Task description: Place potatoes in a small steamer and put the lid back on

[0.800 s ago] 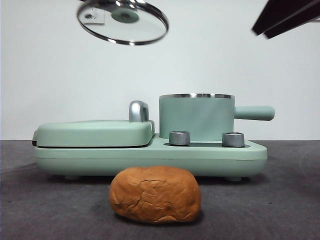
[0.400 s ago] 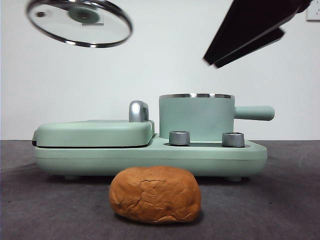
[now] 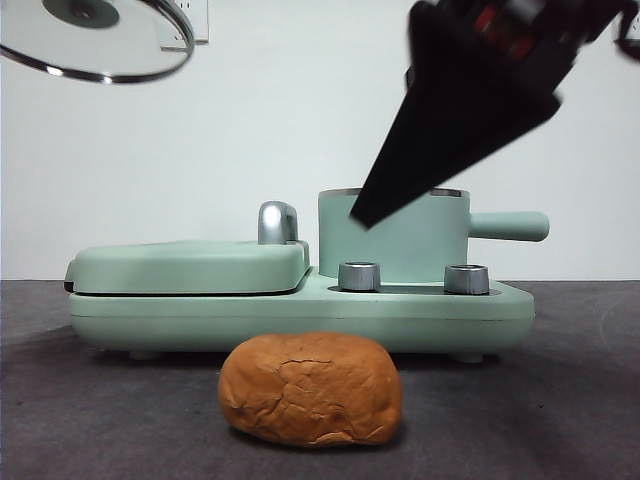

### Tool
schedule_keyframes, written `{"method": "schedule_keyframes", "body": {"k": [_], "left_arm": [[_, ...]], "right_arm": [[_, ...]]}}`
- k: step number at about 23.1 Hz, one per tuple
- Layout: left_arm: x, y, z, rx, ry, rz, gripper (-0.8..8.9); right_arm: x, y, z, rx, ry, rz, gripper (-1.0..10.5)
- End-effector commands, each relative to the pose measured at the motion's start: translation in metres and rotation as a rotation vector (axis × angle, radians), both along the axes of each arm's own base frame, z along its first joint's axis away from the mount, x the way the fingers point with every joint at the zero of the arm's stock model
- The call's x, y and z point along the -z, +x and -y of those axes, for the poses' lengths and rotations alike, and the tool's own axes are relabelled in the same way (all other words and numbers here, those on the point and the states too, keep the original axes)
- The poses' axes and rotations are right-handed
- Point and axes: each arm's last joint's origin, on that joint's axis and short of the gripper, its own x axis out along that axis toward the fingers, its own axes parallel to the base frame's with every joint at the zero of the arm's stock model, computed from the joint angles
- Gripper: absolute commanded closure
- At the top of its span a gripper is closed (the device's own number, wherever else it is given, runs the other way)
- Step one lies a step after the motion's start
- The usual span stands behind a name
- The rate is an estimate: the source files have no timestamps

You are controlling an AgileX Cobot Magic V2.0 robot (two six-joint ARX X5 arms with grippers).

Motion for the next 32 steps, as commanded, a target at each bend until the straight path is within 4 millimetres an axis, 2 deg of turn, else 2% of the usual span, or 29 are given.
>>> {"method": "schedule_keyframes", "body": {"k": [1,7,18,20,22,24,29,32], "left_arm": [[-0.011,-0.008,-0.005,-0.015,-0.021,0.059,8.04],[-0.012,-0.018,-0.014,-0.053,-0.016,0.046,8.04],[-0.008,-0.019,-0.016,-0.063,-0.005,0.002,8.04],[-0.008,-0.019,-0.016,-0.063,-0.005,0.002,8.04],[-0.008,-0.019,-0.016,-0.059,0.005,0.007,8.04],[-0.008,-0.018,-0.015,-0.059,0.005,0.005,8.04],[-0.008,-0.018,-0.015,-0.059,0.006,0.003,8.04],[-0.008,-0.018,-0.015,-0.059,0.006,0.003,8.04]], "right_arm": [[0.007,0.006,-0.011,-0.023,-0.008,0.000,5.5],[0.027,0.015,-0.021,-0.024,-0.049,-0.041,5.5],[0.059,0.024,-0.035,-0.034,-0.112,-0.104,5.5],[0.063,0.025,-0.036,-0.022,-0.118,-0.116,5.9],[0.063,0.024,-0.036,-0.019,-0.126,-0.125,6.9],[0.064,0.024,-0.035,-0.010,-0.132,-0.138,7.3],[0.061,0.021,-0.031,0.073,-0.144,-0.212,7.4],[0.043,0.016,-0.025,0.145,-0.161,-0.259,7.4]]}}
